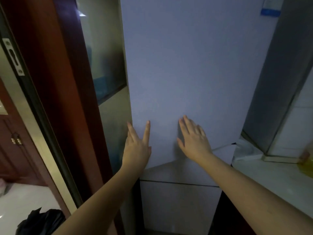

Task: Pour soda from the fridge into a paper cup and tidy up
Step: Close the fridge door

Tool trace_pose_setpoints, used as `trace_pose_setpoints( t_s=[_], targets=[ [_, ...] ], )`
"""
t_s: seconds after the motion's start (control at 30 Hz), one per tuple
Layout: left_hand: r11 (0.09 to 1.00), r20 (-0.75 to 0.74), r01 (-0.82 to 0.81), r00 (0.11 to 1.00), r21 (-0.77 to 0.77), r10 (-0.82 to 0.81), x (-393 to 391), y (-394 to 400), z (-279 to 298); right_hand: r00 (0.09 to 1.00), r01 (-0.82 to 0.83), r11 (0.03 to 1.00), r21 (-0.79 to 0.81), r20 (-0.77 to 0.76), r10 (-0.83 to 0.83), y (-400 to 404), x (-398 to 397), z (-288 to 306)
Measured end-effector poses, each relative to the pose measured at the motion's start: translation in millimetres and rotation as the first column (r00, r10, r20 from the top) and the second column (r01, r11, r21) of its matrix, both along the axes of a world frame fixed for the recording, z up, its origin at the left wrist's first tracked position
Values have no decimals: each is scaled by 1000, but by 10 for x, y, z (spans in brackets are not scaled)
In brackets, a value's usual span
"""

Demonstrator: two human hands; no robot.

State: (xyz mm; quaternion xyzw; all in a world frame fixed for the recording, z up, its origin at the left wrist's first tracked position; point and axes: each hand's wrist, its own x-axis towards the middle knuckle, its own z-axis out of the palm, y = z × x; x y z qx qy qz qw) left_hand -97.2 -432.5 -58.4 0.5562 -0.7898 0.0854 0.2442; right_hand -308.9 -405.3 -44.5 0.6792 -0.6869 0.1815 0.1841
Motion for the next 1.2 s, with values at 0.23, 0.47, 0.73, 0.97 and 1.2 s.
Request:
trace_pose_setpoints(
  t_s=[0.23, 0.47, 0.73, 0.97, 1.2],
  targets=[
    [994, -114, -59, 991, 92, 70, -147, -715, -14, 996, -84, 996, -22, -26, 84, -552, -203, -109],
    [998, -238, -1, 971, 69, 17, -175, -1288, -23, 980, -199, 980, -27, -10, 198, -1020, -318, -230],
    [998, 7, -50, 999, -37, 50, -510, -1567, -121, 986, -169, 986, -6, -5, 169, -1335, -385, -181],
    [997, 101, 29, 994, 76, -37, -752, -1729, -219, 992, -128, 989, 74, -7, 129, -1490, -379, -149],
    [996, 148, 11, 989, 93, -25, -763, -1651, -82, 993, -116, 984, 137, -18, 120, -1445, -346, -72]
  ],
)
